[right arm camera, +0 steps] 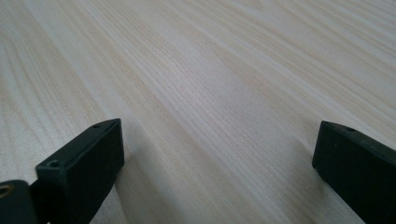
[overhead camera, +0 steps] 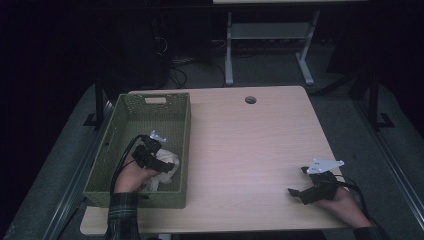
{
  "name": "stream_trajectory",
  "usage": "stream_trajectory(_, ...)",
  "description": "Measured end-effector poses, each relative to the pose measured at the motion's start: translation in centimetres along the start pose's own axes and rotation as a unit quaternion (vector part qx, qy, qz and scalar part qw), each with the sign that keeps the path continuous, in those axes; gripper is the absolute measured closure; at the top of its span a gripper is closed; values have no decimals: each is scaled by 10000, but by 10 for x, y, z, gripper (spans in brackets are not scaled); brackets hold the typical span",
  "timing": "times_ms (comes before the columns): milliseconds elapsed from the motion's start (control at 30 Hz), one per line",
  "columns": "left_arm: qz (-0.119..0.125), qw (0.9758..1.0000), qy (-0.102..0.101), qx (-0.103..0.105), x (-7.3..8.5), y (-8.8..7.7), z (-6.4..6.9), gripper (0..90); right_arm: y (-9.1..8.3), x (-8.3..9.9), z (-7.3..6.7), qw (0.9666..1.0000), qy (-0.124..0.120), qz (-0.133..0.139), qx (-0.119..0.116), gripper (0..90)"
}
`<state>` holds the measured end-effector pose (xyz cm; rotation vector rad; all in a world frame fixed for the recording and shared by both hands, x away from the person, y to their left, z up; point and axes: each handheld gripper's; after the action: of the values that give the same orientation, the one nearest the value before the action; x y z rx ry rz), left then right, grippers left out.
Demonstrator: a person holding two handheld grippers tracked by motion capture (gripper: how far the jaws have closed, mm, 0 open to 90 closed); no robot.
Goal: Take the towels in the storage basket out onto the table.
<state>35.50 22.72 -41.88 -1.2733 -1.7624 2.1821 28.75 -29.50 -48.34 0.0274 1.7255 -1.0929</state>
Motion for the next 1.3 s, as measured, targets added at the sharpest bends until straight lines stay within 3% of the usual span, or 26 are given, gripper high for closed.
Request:
stream_trajectory(433,-673,9976,173,-18,2,17,7,128,0,0,0,10000,-2,7,2,18)
stream_trajectory(667,-807,9962,315,-110,4,21,9,134,0,0,0,10000,-9,7,2,18)
stream_trajectory(733,-821,9956,374,-262,3,20,9,199,0,0,0,10000,-5,6,3,18)
stream_trajectory(833,-781,9960,219,-376,2,15,6,357,0,0,0,10000,-2,1,2,18)
stream_trajectory(1000,-678,9971,-113,-332,2,8,1,613,0,0,0,10000,2,-1,1,18)
stream_trajectory(1133,-600,9974,-327,-225,2,4,-3,681,0,0,0,10000,0,0,1,18)
stream_trajectory(1300,-412,9975,-569,-32,3,-3,-8,694,0,0,0,10000,0,4,1,18)
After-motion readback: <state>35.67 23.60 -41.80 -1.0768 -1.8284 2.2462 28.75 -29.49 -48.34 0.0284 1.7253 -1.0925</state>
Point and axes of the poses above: each handheld gripper's, and its own axes: y roughly forward along the jaws, x roughly out of its underside, z roughly to its right, and after that the axes turned 5 degrees about z, right-handed
